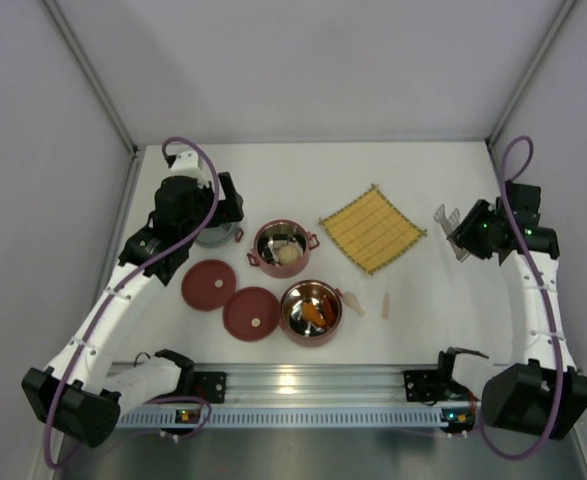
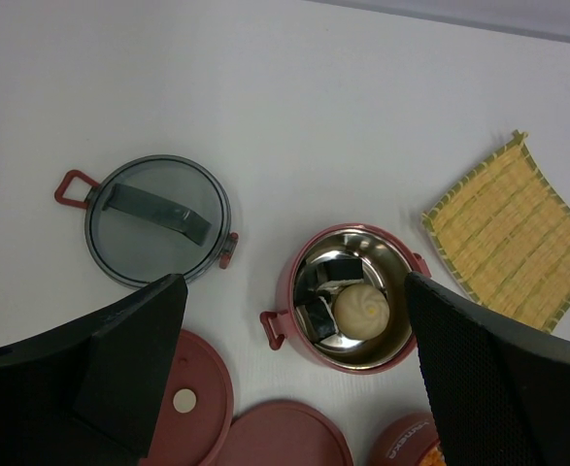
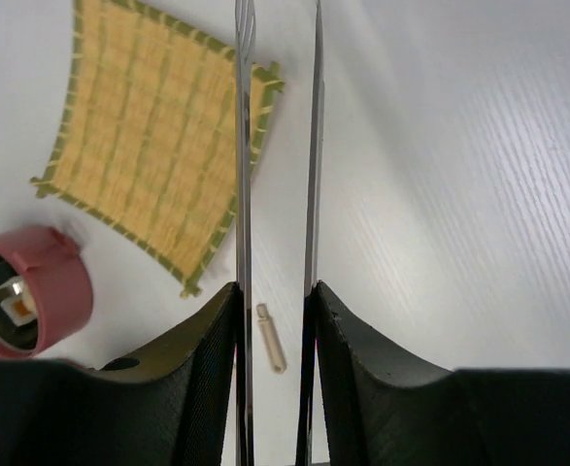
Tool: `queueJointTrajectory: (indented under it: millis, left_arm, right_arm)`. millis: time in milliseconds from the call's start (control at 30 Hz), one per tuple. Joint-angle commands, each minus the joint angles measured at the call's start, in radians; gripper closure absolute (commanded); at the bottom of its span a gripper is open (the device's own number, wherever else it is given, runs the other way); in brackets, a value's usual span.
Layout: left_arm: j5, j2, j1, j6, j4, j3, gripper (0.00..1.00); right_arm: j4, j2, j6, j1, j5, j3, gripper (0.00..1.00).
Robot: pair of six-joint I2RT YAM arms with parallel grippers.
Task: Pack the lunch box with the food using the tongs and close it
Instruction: Place the clamp at the center of the board.
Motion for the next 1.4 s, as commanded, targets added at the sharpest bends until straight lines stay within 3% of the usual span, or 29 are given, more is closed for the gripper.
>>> queueJointTrajectory:
  millis: [0, 400, 533, 667, 1200, 1367]
  left_arm:
    - [0.01, -0.006, 0.001, 0.009, 0.007, 0.037, 0.01]
    - [0.04, -0.01, 0.001, 0.001, 0.021, 0.024, 0.01]
    - [0.037, -0.01, 0.003, 0.002, 0.017, 0.026, 0.01]
    - [0.036, -0.013, 0.001, 0.006, 0.017, 0.024, 0.01]
    - [0.034, -0.018, 0.001, 0.007, 0.019, 0.023, 0.01]
    - [0.031, -0.022, 0.001, 0.009, 0.021, 0.023, 0.01]
  right_arm:
    - [0.133, -0.027, 0.018, -0.02, 0.108, -0.035, 0.65]
    - [0.271, 0.041, 0.05, -0.032, 0.335, -0.117, 0.64]
    - [0.345, 0.114, 0.03, -0.032, 0.329, -0.167, 0.62]
    - [0.42, 0.17, 0.016, -0.034, 0.317, -0.235, 0.54]
    - [0.498, 0.348, 0.059, -0.034, 0.279, -0.316, 0.47]
    - [0.5, 0.347, 0.064, -0.032, 0.294, -0.321, 0.36]
